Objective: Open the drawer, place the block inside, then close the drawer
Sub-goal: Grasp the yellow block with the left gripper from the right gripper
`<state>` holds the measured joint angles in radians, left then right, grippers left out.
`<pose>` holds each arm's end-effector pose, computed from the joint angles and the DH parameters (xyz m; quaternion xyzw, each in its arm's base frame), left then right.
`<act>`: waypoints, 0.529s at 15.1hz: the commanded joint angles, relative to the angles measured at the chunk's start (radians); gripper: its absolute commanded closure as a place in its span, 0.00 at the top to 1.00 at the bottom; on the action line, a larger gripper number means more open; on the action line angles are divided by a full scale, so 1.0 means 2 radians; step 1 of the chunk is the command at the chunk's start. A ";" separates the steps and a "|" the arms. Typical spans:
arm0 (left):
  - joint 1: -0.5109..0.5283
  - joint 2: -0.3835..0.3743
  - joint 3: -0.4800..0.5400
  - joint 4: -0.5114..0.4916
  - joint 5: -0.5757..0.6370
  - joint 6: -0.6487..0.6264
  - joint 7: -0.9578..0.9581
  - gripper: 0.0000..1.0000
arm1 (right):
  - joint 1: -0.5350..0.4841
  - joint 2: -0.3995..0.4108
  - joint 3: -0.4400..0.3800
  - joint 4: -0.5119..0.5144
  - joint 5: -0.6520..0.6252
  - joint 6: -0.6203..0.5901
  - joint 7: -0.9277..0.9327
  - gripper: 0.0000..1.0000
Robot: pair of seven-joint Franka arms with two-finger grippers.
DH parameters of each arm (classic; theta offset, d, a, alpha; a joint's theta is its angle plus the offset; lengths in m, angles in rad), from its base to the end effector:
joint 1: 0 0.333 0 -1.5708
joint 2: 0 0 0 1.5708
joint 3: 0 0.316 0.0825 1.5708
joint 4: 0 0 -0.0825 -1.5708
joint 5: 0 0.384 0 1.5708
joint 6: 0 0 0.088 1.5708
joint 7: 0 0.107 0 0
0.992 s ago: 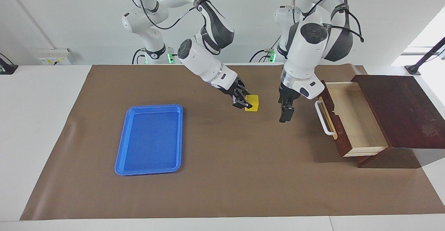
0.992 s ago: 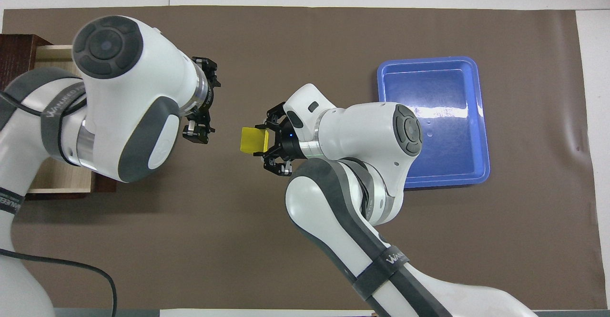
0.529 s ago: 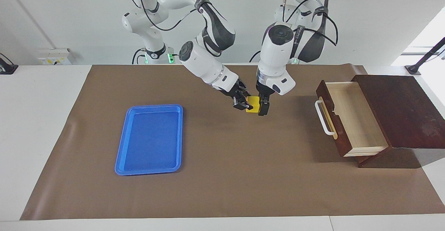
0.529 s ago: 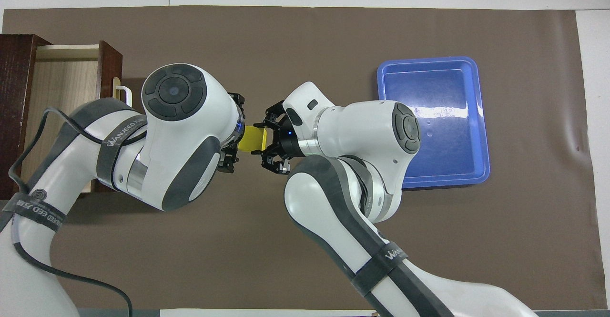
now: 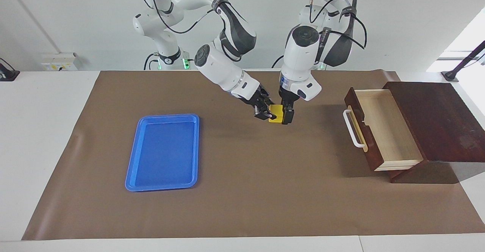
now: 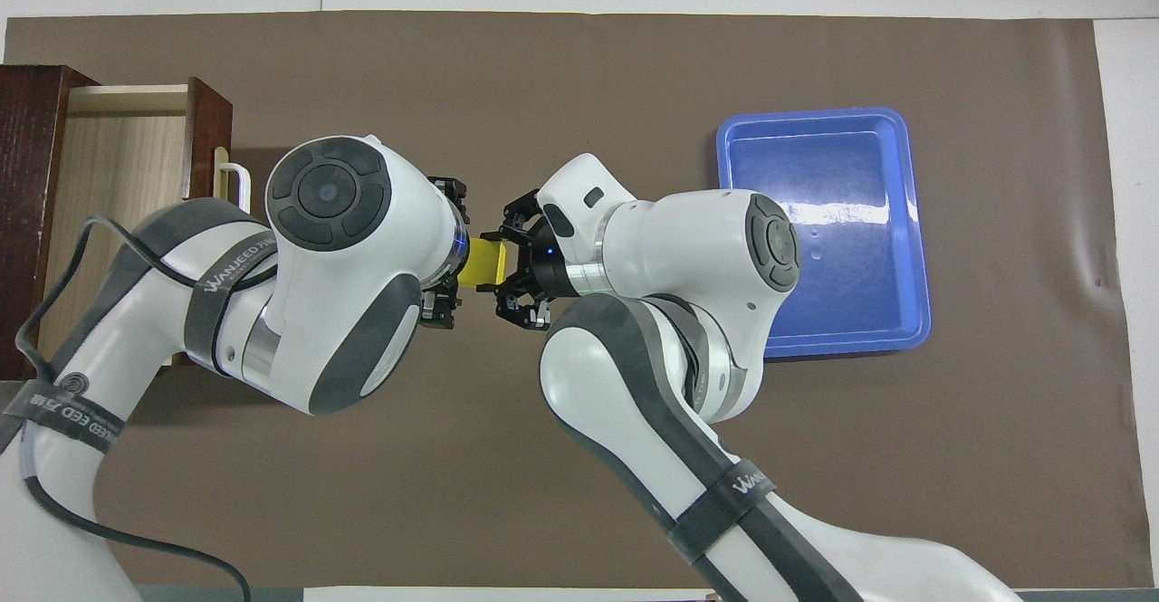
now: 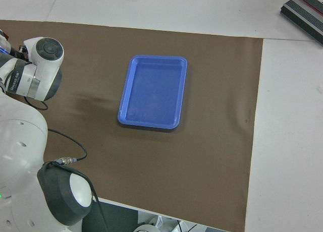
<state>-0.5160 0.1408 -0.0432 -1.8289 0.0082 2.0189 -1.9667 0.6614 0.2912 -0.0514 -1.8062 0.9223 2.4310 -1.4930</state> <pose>0.5137 -0.3197 0.4587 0.7631 0.6458 0.0082 0.0233 0.5396 0.3834 0.4193 -0.6847 -0.6290 -0.2797 0.2394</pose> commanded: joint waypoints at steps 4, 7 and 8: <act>-0.010 -0.011 0.006 -0.017 -0.008 0.014 -0.014 0.05 | -0.003 0.005 0.000 0.013 0.008 -0.011 0.011 0.00; -0.010 -0.009 0.007 -0.014 -0.008 0.013 -0.014 0.00 | -0.004 0.006 0.001 0.016 0.008 -0.011 0.011 0.00; -0.010 -0.009 0.007 -0.014 -0.008 0.012 -0.015 0.00 | -0.004 0.006 0.000 0.016 0.008 -0.011 0.011 0.00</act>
<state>-0.5223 0.1408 -0.0425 -1.8322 0.0069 2.0275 -1.9828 0.6615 0.2921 -0.0509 -1.8042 0.9219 2.4277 -1.4948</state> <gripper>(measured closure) 0.449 0.449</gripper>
